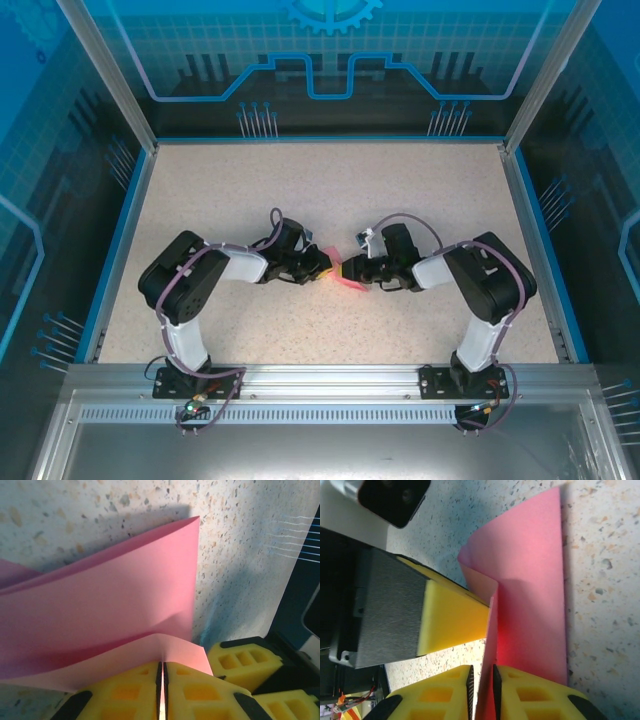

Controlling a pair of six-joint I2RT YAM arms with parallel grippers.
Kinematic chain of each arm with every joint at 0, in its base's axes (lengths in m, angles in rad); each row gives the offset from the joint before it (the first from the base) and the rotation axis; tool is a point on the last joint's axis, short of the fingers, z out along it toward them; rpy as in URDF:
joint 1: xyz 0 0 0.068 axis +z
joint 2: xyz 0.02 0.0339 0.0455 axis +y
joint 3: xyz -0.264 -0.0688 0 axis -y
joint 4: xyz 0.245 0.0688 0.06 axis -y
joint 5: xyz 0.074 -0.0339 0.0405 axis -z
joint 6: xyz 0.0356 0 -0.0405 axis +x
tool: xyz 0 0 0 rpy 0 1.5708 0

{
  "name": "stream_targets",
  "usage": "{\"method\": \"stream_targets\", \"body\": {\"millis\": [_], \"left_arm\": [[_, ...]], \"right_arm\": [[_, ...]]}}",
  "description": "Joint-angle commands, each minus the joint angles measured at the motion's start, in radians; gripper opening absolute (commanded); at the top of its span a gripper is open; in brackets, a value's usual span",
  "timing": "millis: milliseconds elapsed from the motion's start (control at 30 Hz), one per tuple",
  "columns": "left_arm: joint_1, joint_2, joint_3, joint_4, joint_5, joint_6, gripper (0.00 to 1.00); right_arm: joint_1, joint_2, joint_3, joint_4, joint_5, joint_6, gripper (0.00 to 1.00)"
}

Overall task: Fold a paper plane with a square sheet of paper (pick it up from the middle)
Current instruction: Fold the wing for the fifth time at the center of the table.

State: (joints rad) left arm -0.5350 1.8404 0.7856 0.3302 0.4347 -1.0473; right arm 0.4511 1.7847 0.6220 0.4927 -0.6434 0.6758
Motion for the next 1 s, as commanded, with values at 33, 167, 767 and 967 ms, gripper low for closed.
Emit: {"method": "stream_targets", "body": {"millis": [33, 167, 767, 967], "left_arm": [[-0.008, 0.023, 0.033, -0.031, -0.008, 0.023, 0.12], [-0.008, 0.024, 0.041, -0.039, -0.005, 0.028, 0.12], [-0.007, 0.004, 0.076, -0.094, 0.005, 0.064, 0.13], [-0.008, 0.005, 0.098, -0.114, 0.009, 0.075, 0.13]], "right_arm": [[-0.012, -0.057, 0.039, -0.174, 0.014, -0.107, 0.22], [-0.012, -0.106, 0.074, -0.345, 0.046, -0.2, 0.26], [0.056, -0.096, 0.197, -0.661, 0.206, -0.36, 0.27], [0.085, -0.069, 0.217, -0.692, 0.267, -0.381, 0.26]]}}
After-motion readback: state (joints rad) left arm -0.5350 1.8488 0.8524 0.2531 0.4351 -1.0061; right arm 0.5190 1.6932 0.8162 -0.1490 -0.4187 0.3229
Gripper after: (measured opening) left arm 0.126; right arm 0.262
